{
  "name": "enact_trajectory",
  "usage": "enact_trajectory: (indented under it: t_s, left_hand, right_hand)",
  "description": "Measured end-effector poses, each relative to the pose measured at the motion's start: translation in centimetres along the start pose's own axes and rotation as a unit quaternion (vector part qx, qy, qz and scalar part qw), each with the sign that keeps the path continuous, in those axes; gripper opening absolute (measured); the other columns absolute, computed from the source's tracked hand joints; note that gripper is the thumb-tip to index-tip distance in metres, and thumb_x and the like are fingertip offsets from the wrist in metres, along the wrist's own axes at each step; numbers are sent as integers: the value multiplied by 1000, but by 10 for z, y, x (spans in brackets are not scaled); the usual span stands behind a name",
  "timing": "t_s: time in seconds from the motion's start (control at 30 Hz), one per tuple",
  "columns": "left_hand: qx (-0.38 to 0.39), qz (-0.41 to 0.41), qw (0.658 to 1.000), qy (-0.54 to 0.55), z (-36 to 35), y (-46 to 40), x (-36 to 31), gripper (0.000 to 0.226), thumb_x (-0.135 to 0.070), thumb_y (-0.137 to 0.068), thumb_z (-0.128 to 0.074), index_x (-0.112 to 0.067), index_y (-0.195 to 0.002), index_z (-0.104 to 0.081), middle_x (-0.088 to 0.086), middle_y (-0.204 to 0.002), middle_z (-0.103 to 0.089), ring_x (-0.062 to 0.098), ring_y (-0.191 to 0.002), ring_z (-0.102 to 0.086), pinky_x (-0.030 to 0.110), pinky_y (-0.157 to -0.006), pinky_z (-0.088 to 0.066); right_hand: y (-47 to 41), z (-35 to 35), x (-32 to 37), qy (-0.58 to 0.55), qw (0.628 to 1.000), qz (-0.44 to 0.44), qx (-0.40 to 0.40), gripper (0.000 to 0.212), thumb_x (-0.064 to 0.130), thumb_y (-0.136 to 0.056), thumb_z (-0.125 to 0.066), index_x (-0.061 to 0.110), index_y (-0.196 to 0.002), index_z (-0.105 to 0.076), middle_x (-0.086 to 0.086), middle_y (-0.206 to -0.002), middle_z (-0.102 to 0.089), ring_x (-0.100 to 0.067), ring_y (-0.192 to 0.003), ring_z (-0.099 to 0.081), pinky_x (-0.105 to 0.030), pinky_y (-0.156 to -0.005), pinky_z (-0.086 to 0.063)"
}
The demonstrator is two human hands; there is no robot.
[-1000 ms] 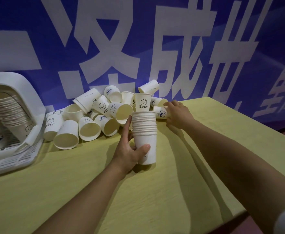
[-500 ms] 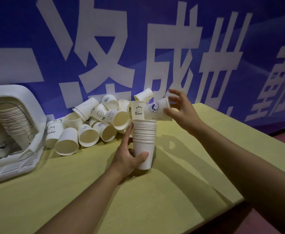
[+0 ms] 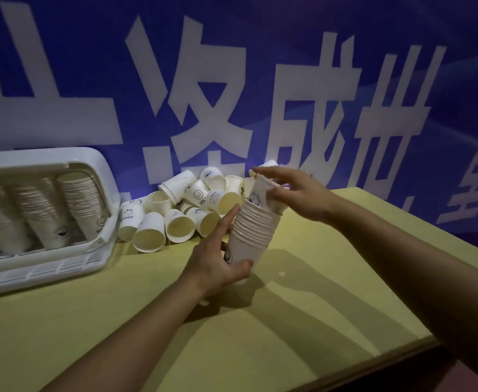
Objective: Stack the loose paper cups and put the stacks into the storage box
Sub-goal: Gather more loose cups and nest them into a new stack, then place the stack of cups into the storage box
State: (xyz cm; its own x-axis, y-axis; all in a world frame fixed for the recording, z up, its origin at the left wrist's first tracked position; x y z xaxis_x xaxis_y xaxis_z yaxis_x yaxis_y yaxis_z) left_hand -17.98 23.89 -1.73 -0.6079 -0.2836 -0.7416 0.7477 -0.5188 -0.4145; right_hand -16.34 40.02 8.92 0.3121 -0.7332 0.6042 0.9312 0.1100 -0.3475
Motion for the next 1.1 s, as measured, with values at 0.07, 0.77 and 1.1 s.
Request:
enact_trajectory:
  t_s: [0.07,0.77,1.1]
  left_hand:
    - [-7,4,1000,-6,18,10,3,106,-50,-65,-77,-73,-143,-9,-16,-138,-51,8,-104,-62,29,-78,-58]
    - [-285,158,943,62,263,131,67,60,-31,-77,-85,-38,-129,-55,-17,-115,-68,-2,-105,-65,25,-82,-54]
    - [-427,253,858,-129,366,125,103,77,-51,-68,-89,-27,-133,-54,-6,-115,-70,18,-104,-66,27,-83,-45]
  right_hand:
    - [0,-31,16,1,999,17,47,50,40,-95,-49,39,-145,-44,4,-145,-48,-10,-119,-49,-20,-80,-47]
    - [-97,-217,215,-130,958,205,154,75,55,-76,-74,38,-143,-46,21,-131,-53,-1,-113,-58,-17,-82,-55]
    - [-150,-251,246,-112,969,215,44,60,35,-91,-70,30,-145,-45,10,-132,-56,-8,-105,-61,-21,-85,-49]
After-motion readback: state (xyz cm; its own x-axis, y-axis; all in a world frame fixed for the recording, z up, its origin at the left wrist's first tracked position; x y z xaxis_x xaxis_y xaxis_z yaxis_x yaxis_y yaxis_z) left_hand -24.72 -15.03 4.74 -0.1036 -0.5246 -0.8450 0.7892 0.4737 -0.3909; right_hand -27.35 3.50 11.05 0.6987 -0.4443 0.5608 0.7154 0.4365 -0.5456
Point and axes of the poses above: each hand's wrist, its own y-axis away from the middle knuckle, its own z-axis out of the back of the hand, x = y × z, the point moved 9 cm from there along -y, towards the middle knuckle
